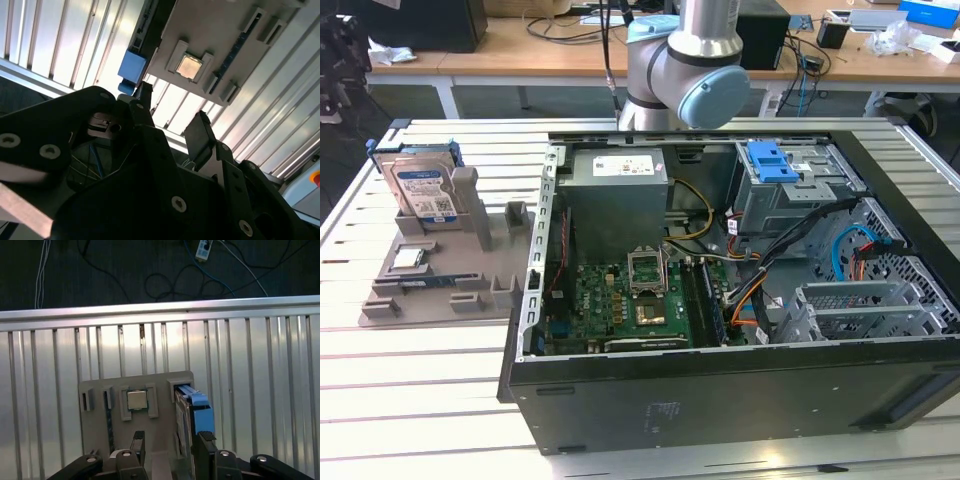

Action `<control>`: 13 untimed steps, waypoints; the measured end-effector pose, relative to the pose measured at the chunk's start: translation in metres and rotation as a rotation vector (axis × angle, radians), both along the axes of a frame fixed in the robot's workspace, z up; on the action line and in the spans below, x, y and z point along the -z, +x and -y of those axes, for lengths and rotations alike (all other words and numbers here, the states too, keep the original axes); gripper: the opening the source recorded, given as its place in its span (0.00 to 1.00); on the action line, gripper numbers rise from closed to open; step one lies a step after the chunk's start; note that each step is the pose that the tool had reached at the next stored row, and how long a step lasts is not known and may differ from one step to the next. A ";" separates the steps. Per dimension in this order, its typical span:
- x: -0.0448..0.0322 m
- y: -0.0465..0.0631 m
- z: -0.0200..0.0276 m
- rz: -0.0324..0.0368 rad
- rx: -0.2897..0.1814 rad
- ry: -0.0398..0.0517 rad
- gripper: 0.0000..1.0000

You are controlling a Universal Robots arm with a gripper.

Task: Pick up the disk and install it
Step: 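Pick up the disk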

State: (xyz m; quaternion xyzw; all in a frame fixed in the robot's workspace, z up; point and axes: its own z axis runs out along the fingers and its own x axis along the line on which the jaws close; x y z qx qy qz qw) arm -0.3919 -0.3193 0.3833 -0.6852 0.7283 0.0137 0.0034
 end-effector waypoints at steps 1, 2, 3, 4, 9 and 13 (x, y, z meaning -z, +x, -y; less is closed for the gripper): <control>0.0005 0.000 -0.0001 -0.0001 0.000 -0.0001 0.54; 0.0013 0.000 -0.0003 -0.0001 0.000 0.0000 0.54; 0.0022 0.000 -0.0005 -0.0001 0.000 0.0000 0.54; 0.0030 0.000 -0.0007 0.0000 0.000 0.0000 0.54; 0.0060 0.000 -0.0014 -0.0001 0.000 0.0000 0.54; 0.0091 0.000 -0.0029 0.0000 0.000 0.0000 0.54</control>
